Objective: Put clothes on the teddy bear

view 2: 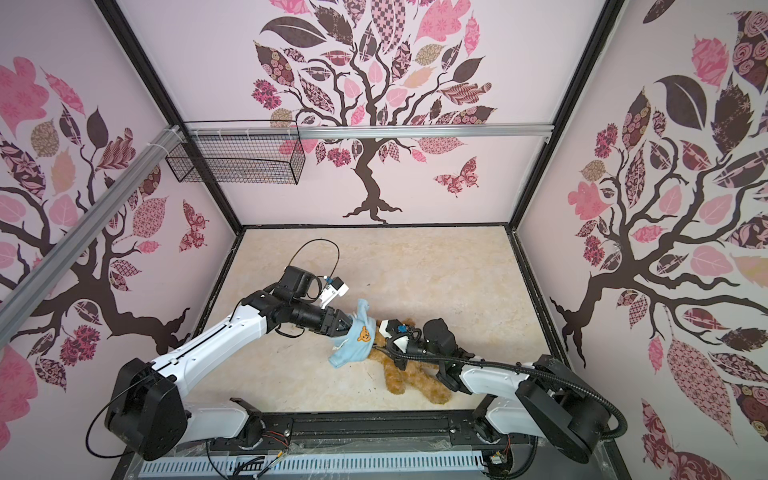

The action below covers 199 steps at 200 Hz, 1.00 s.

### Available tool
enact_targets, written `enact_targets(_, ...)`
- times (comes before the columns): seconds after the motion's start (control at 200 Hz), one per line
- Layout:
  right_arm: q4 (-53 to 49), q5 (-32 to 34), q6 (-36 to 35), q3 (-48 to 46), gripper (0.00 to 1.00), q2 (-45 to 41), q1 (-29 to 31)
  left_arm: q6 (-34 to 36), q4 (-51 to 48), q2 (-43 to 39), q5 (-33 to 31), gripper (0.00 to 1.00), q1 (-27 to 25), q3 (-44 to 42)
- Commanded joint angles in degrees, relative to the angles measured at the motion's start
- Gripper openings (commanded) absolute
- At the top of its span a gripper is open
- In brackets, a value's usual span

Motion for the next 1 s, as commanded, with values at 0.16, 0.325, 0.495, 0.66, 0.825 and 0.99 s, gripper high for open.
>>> enact_targets(0.16,5.06,-2.67,1.08,2.61,0.0,-0.69,0.37,-1.89,3.84,0.29,3.85,0.6,-2.61,-2.22)
enact_targets(0.325,7.71,-4.04,1.99,4.44,0.0,1.25,1.0,-6.83,10.47,1.28,6.97,0.6,-4.02,-4.04)
enact_targets(0.495,9.8,-4.37,1.97,5.79,0.01,3.27,2.22,-9.12,13.88,2.61,8.79,0.56,-4.4,-4.98)
enact_targets(0.66,11.4,-3.34,1.94,5.89,0.02,5.16,2.62,-12.64,18.15,2.69,10.73,0.5,-4.49,-6.03)
enact_targets(0.825,13.03,1.05,3.72,6.65,0.02,6.84,3.07,-15.66,22.19,1.64,12.34,0.41,-4.92,-6.89)
enact_targets(0.99,12.62,7.54,8.24,7.78,0.05,8.52,3.2,-15.05,23.62,-0.57,11.81,0.27,-4.98,-6.84)
